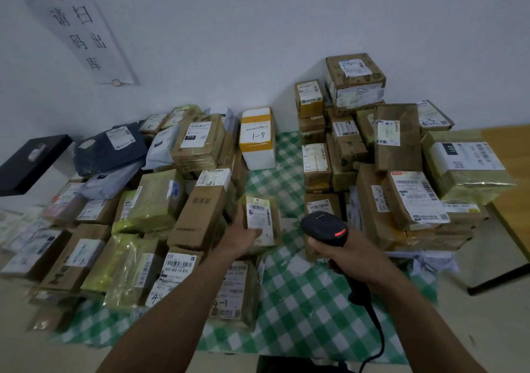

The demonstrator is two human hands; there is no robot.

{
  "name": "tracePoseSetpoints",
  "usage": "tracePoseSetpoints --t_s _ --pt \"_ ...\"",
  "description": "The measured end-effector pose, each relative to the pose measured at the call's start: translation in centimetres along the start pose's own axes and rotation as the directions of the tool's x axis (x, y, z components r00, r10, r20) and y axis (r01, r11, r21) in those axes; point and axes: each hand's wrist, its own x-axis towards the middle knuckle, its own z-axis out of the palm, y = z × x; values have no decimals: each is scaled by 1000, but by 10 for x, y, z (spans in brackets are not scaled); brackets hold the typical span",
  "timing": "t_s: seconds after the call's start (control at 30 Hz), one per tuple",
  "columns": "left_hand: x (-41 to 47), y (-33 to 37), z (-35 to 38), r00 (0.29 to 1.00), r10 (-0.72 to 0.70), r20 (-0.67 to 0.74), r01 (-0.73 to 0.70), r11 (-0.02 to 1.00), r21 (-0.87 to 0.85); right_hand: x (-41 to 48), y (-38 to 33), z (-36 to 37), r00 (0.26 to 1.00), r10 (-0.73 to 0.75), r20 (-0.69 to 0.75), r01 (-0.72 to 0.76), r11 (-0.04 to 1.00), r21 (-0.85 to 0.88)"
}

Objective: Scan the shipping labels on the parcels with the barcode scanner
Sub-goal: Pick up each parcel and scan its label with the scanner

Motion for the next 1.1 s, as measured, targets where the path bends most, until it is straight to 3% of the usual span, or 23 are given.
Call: tracePoseSetpoints --t_s 0.27,0.37,0.63,0.77,0.93,1.0,1.1 --pt "9 -7 2 992 -66 -105 94 954 284 13 5 3 999 49 1 -49 998 29" --pt "7 -11 12 981 80 -179 6 899 438 17 5 2 999 53 -2 -53 998 34" --pt "4 -20 24 972 154 -179 -43 861 507 26 7 -4 998 59 -14 -59 998 18" --pt "4 -22 39 970 141 -199 -32 883 468 27 10 -9 998 52 -21 -50 997 64" --pt "8 11 77 930 343 -131 -283 897 340 26 21 -21 985 107 -136 -91 989 118" --pt "10 24 98 948 310 -71 -287 930 230 23 28 -27 978 117 -171 -96 987 130" --pt "19 30 131 993 113 45 -112 993 -26 17 38 -34 966 147 -213 -125 985 115"
